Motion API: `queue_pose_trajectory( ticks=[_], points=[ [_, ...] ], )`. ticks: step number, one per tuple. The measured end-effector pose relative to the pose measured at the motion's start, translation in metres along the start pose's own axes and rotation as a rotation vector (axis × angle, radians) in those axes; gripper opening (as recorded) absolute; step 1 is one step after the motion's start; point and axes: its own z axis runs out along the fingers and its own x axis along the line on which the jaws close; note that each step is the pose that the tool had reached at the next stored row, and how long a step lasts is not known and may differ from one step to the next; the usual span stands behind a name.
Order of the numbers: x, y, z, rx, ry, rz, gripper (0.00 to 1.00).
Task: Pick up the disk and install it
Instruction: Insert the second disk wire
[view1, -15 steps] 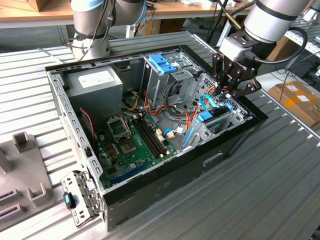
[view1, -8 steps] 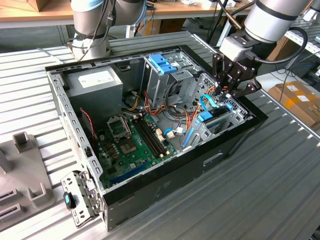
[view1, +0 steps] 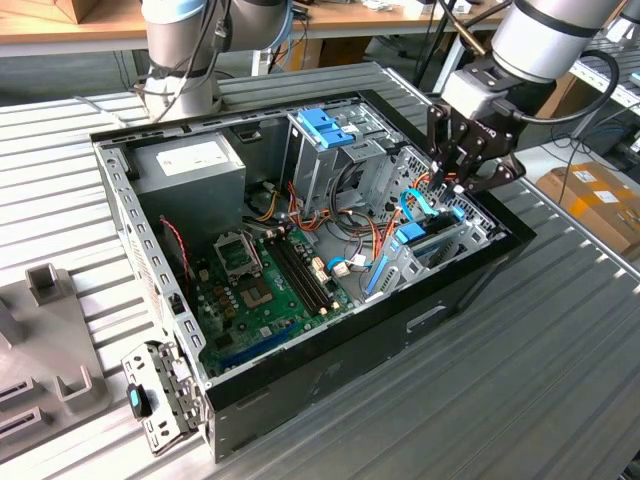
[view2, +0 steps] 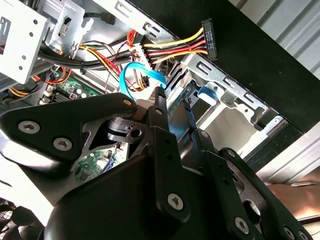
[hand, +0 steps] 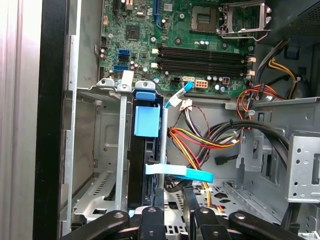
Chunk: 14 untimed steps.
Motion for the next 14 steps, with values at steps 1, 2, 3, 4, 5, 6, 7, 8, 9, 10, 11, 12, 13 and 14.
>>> queue_pose_trajectory(
  ticks=[1, 2, 3, 4, 5, 6, 7, 8, 9, 10, 11, 12, 13, 14],
  points=[
    [0.0, 0.0, -0.001, 0.0, 0.0, 0.0, 0.3],
    [0.0, 0.0, -0.0013, 0.0, -0.0002, 0.0, 0.3],
    [0.0, 0.0, -0.0014, 0.0, -0.0004, 0.0, 0.3],
    [0.0, -0.0001, -0.0014, 0.0, -0.0002, 0.0, 0.3],
    [0.0, -0.0006, -0.0016, -0.0001, 0.0001, 0.0, 0.3],
    [0.0, -0.0012, -0.0017, -0.0001, 0.0003, 0.0, 0.3],
    [0.0001, -0.0025, -0.0016, 0.0, 0.0001, 0.0, 0.3],
    [0.0002, -0.0039, -0.0016, -0.0001, 0.0, 0.0, 0.3],
    [0.0003, -0.0054, -0.0019, -0.0002, 0.0001, 0.0, 0.3],
    [0.0003, -0.0063, -0.0021, -0.0003, 0.0, 0.0, 0.3],
    [0.0004, -0.0077, -0.0023, -0.0007, -0.0001, 0.0, 0.3],
    [0.0005, -0.0098, -0.0025, -0.0013, -0.0001, 0.0, 0.3],
    [0.0006, -0.0112, -0.0027, -0.0018, 0.0, 0.0, 0.3],
    [0.0007, -0.0126, -0.0028, -0.0023, -0.0001, 0.0, 0.3]
  ],
)
